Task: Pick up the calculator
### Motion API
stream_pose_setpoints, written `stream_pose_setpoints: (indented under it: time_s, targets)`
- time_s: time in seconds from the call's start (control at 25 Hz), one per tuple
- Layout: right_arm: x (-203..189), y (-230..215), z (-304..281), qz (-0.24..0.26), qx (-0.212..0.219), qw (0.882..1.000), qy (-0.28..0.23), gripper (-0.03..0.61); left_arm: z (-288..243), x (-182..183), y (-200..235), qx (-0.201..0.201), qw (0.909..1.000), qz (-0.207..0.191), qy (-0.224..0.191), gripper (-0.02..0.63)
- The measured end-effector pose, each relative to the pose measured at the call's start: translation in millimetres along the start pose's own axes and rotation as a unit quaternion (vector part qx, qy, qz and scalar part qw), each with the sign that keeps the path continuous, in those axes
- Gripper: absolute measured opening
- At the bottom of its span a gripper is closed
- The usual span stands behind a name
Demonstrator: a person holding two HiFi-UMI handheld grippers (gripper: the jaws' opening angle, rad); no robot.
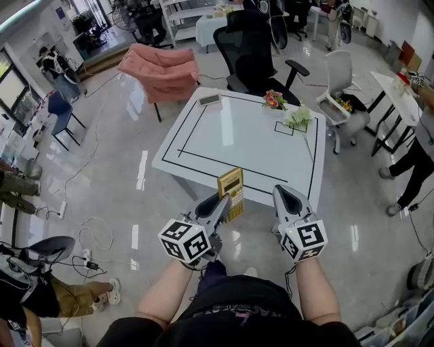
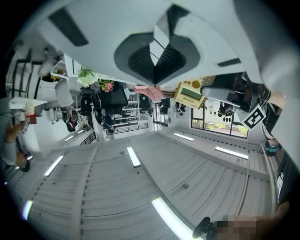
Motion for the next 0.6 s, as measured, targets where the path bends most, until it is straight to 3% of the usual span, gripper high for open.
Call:
stream_pose_setpoints:
  time_s: [0.32,0.6]
  targets:
    - [-2.6,11.4,26.5,0.004,0.044,0.999,-0.009,0.002,27.3,-16.3,-36.2,0.032,0.9993,-0.012,-0.013,0.074]
    - [-1.1,19.1,38.1,-0.001,0.053,0.998,-0.015,0.002,39.1,-20.0,-48.7,0.037,0.9992,-0.011,-0.013,0.074]
Point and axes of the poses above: the fingertips, and each gripper's own axes: z backward along the fingers, y to its left, x out of its top, the point moved 5 cm from there along z, backward along the fingers, and after that the axes turned 11 degrees about -x, right-handed, at the moved point
